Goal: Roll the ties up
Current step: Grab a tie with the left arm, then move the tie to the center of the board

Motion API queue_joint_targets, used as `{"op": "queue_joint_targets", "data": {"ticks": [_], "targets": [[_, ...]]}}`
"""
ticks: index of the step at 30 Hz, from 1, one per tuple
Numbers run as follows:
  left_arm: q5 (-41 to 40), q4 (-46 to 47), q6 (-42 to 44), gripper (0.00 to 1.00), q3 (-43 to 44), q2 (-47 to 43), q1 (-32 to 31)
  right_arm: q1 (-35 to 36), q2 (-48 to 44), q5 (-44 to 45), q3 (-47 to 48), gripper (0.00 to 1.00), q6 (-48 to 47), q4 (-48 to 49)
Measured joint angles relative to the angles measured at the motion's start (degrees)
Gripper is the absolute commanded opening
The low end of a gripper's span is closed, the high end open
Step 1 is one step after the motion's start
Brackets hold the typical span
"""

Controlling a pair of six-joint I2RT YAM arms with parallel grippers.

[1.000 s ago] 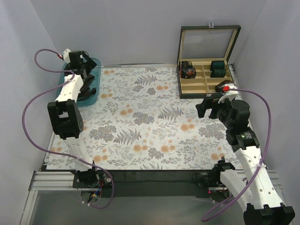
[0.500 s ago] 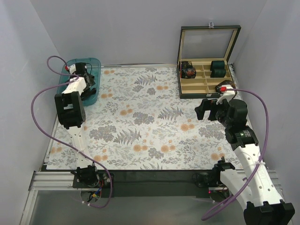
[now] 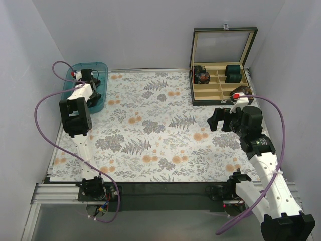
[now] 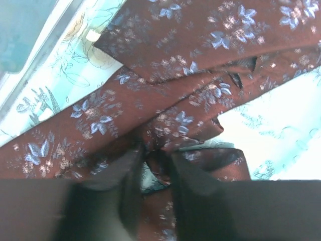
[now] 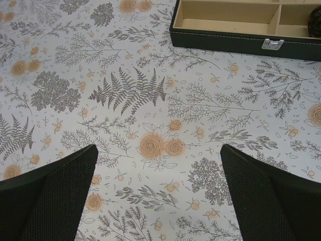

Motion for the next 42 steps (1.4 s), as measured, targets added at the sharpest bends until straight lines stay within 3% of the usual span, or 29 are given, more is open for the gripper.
{"op": "queue_joint_targets", "data": {"ticks": [1,2,3,11,17,26,29,32,35,36,42], "targets": [[0.22,0.13,0.33,0.13,0.00,0.00,0.02,0.00,-0.04,0.00,0.00,0.98,0.00,-0.13],[0.44,0.28,0.59,0.02,0.00,-0.07,0.04,0.00,-0.07,0.00,0.00,0.98,0.00,-0.17],[0.57,0.39,0.68,0.00,0.00,-0.15,0.09,0.00,-0.15,0.00,0.00,0.98,0.00,-0.24],[4.24,-0.68,0.96,0.00,1.18,-2.29,0.09,0.00,-1.81,0.00,0.00,0.98,-0.02,-1.25],[8.76,0.11,-0.17,0.00,6.99,-10.05,-1.64,0.00,-3.06,-0.02,0.00,0.98,0.00,-1.66],[14.73,5.99,-0.94,0.00,14.53,-27.23,-15.89,0.00,-5.79,-0.31,0.00,0.98,0.17,-1.68],[17.09,7.56,-1.55,0.00,12.17,-31.67,-20.90,0.00,-6.19,-1.05,0.00,0.98,0.33,-1.68],[19.12,8.57,-2.19,0.01,4.24,-36.87,-24.57,0.00,-6.03,-2.16,0.00,0.98,0.66,-1.68],[20.63,8.24,-3.26,0.23,-5.64,-41.31,-27.50,0.00,-5.49,-3.48,0.00,0.98,0.90,-1.66],[20.94,9.51,-3.72,0.38,-10.93,-43.41,-28.76,0.00,-5.11,-3.98,0.00,0.98,1.07,-1.66],[21.49,7.13,-8.59,0.77,-39.32,-55.91,-31.69,0.00,-0.52,-7.63,0.00,0.98,1.49,-1.66]]}}
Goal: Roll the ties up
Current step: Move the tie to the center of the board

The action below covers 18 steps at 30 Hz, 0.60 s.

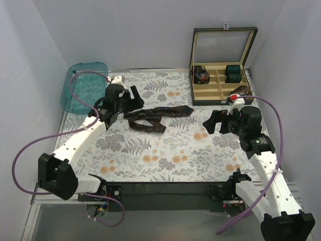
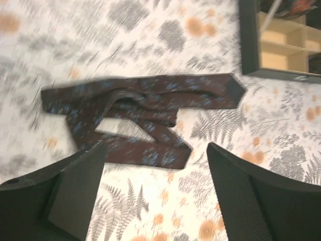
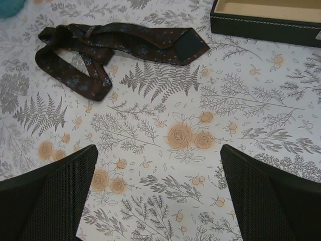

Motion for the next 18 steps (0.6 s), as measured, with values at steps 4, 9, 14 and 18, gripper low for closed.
{"op": "queue_joint_targets", "data": {"ticks": [4,9,14,18], "targets": [[-2.64,-3.10,-2.01,0.81,-9.09,-7.52,0.39,0.42,5.68,-3.08,0.04,0.98,-0.02,0.09],[-4.04,-4.39,-1.51,0.82,-9.99,-9.73,0.66,3.45,14.99,-4.42,1.31,0.92,-0.04,-0.02],[-0.98,-2.34,3.48,0.84,-9.97,-2.75,0.74,8.46,22.73,-3.87,4.83,0.86,0.31,0.15],[2.25,-1.05,8.83,0.86,-7.93,4.68,0.66,10.86,25.75,-3.76,5.84,0.85,0.68,0.42]]}}
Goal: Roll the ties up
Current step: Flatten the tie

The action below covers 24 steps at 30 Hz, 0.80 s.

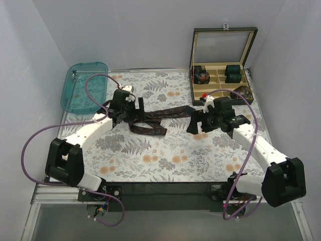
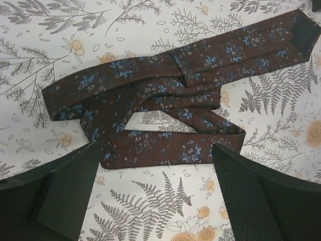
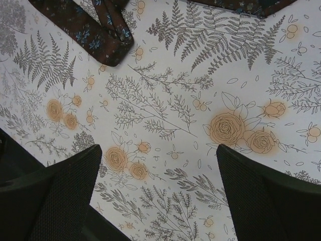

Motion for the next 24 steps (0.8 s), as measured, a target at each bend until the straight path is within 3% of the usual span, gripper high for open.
{"op": "queue_joint_targets", "data": {"ticks": [6,15,24], "targets": [[-0.85,0.96,-0.59,0.86,1.36,3.21,-0.31,1.84,1.44,1.14,0.00,0.81,-0.35,-0.04],[-9.46,2.12,-6.49,0.84,-9.46,0.26,-0.22,3.87,5.79,1.05,1.44,0.79,-1.27,-0.09],[-12.66,13.62,-5.05,0.84,-11.87,3.34,0.15,4.70,6.60,-0.20,1.77,0.79,-2.54,-0.04]]}}
